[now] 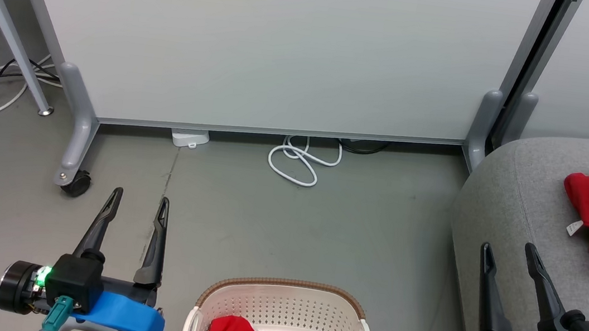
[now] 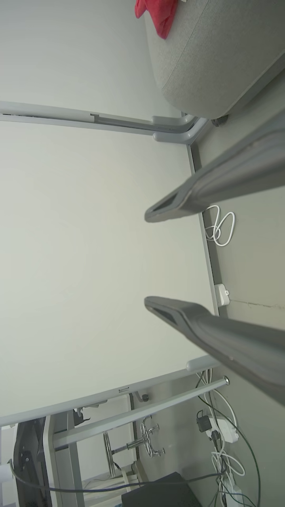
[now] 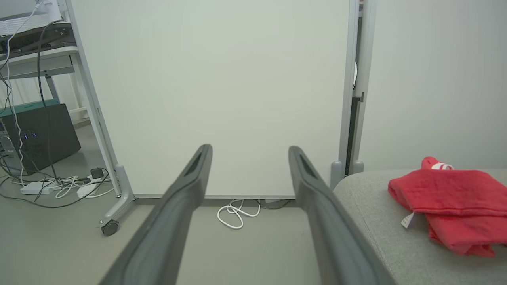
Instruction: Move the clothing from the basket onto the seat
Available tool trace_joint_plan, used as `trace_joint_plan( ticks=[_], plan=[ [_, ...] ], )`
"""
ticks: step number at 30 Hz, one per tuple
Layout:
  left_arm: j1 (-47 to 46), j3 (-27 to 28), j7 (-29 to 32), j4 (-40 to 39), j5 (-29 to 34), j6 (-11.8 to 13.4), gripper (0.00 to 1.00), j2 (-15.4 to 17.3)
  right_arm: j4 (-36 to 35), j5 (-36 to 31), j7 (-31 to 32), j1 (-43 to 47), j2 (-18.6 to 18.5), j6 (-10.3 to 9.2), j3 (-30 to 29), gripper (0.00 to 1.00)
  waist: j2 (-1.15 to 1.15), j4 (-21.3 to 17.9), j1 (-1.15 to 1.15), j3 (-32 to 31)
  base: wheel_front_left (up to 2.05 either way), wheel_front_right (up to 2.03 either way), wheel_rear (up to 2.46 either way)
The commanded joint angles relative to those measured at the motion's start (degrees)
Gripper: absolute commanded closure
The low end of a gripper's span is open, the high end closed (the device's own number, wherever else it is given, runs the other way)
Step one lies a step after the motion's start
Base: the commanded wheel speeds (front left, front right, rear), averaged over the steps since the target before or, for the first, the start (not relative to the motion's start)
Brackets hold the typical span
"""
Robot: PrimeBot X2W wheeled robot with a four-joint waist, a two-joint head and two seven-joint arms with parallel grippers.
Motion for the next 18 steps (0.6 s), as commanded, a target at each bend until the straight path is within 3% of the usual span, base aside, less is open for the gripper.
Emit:
trace_joint_plan(
  ticks=[1, 9, 18],
  plan=[
    [0.18, 0.32, -0.17, 0.16, 0.29, -0.22, 0.0, -0.17, -0.08, -0.26, -0.21, 0.74, 0.2, 0.03, -0.01, 0.0, 0.0, 0.01, 0.0, -0.04, 0.0, 0.0, 0.0],
    [-3.29, -1.36, -0.17, 2.27, 1.73, -2.5, 0.0, 0.11, -0.02, -0.24, -0.22, -0.58, 0.29, 0.03, 0.19, 0.0, 0.0, -0.19, 0.0, 0.35, 0.0, 0.0, 0.0],
    [-13.95, -11.35, -0.17, 13.58, 3.44, -5.11, 0.0, 1.59, -1.35, -0.27, -0.22, -4.75, -1.02, 0.03, 1.65, 0.0, 0.0, -2.44, 0.0, 5.1, 0.0, 0.0, 0.0]
  ],
)
